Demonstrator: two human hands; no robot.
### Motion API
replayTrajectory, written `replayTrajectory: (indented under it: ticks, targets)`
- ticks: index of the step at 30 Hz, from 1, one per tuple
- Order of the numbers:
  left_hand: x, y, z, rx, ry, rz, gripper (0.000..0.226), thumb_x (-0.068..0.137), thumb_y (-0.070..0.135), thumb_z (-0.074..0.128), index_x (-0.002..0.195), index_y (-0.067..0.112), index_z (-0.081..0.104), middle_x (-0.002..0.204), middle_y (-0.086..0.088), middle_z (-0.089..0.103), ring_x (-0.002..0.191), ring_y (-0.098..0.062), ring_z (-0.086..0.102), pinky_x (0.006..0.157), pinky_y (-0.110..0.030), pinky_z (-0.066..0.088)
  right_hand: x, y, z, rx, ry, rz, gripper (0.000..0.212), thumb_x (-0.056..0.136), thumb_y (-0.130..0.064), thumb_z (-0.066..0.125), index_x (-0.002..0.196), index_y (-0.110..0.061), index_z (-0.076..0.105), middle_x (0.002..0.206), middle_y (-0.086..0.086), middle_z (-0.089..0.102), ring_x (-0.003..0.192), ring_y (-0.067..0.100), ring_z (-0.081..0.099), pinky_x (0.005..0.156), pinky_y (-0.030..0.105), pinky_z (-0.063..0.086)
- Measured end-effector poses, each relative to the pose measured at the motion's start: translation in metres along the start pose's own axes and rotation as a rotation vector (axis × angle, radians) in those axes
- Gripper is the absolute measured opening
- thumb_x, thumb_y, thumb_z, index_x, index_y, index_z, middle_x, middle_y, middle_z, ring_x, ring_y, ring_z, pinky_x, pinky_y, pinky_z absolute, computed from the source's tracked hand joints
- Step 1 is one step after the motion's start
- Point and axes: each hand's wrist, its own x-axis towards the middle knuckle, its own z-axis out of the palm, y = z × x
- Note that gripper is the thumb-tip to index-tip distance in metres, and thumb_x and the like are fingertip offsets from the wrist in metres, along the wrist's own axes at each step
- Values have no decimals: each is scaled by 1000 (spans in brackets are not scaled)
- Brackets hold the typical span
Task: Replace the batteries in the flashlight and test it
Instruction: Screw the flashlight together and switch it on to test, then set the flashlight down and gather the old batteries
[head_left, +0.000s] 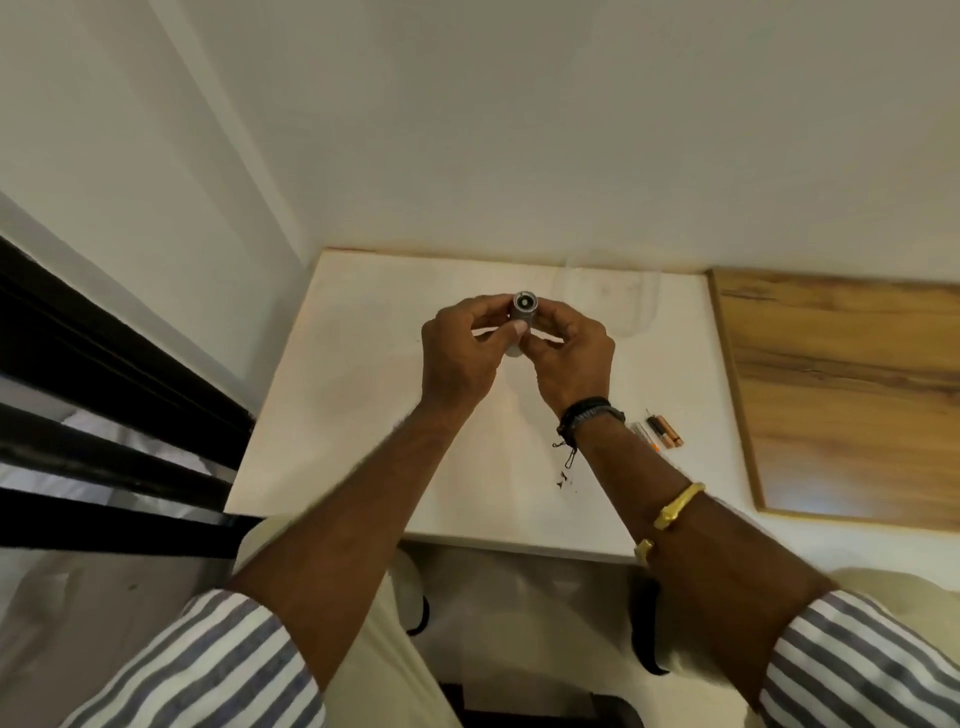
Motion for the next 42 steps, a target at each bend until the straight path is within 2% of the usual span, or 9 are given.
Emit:
replayTrajectory:
  ticks: [4, 8, 12, 15, 19, 25, 36, 39, 42]
  targets:
    - [43, -17, 4, -5, 38, -13, 27, 87, 14, 74, 114, 11, 74, 104, 1, 77, 96, -5, 72, 83, -13, 54, 45, 4, 24, -52, 9, -26, 33, 86, 0, 75, 117, -10, 75, 107, 2, 77, 92, 4, 69, 69, -1, 47]
    - [78, -38, 10, -1, 61, -40, 27, 86, 13, 74, 113, 11, 74, 102, 0, 78, 94, -6, 73, 87, -21, 57, 82, 15, 45, -90, 0, -50, 31, 88, -2, 74, 118, -11, 75, 110, 2, 77, 98, 10, 71, 73, 0, 48]
    - [103, -57, 13, 2, 75, -52, 27, 86, 13, 73, 113, 12, 75, 101, 2, 78, 91, -4, 73, 87, -23, 58, 109, 26, 65, -146, 0, -73, 28, 90, -8, 72, 117, -15, 75, 110, -1, 77, 101, 11, 72, 83, 9, 51]
    - [117, -67, 13, 18, 64, -35, 27, 86, 14, 73, 113, 12, 74, 102, 1, 78, 92, -3, 73, 87, -22, 57, 120, 32, 77, -166, 18, -78, 27, 92, -12, 72, 118, -17, 74, 109, -2, 78, 101, 11, 72, 92, 24, 55]
    - [130, -75, 14, 36, 53, -13, 29, 87, 14, 73, 116, 10, 73, 104, -1, 77, 94, -6, 73, 87, -21, 57, 130, 35, 86, -175, 38, -83, 24, 93, -17, 72, 117, -19, 75, 106, -3, 78, 97, 11, 72, 91, 27, 56]
    - [138, -79, 20, 35, 79, -27, 32, 84, 8, 75, 116, 7, 72, 104, -5, 77, 93, -11, 74, 89, -28, 59, 137, 36, 91, -220, 64, -57, 27, 88, -13, 76, 115, -18, 75, 104, -3, 78, 94, 10, 71, 89, 24, 56]
    - [137, -85, 25, 15, 81, -64, 36, 85, 10, 76, 120, 4, 69, 109, -8, 75, 96, -14, 73, 90, -26, 58, 139, 31, 86, -242, 29, 10, 31, 85, -8, 77, 116, -14, 74, 108, 1, 78, 100, 14, 72, 96, 34, 58]
    - [130, -83, 24, 20, 114, -112, 43, 84, 16, 78, 124, 6, 66, 116, -7, 73, 101, -12, 70, 89, -20, 56, 135, 28, 80, -237, 38, 51, 40, 85, -10, 79, 124, -12, 70, 118, 3, 75, 109, 14, 69, 98, 29, 55]
    - [115, -75, 22, 24, 192, -152, 44, 85, 22, 78, 124, 6, 65, 118, -5, 72, 101, -11, 69, 83, -9, 51, 121, 18, 67, -199, 81, 53, 38, 85, -7, 79, 122, -10, 70, 113, 3, 76, 103, 13, 70, 93, 23, 55]
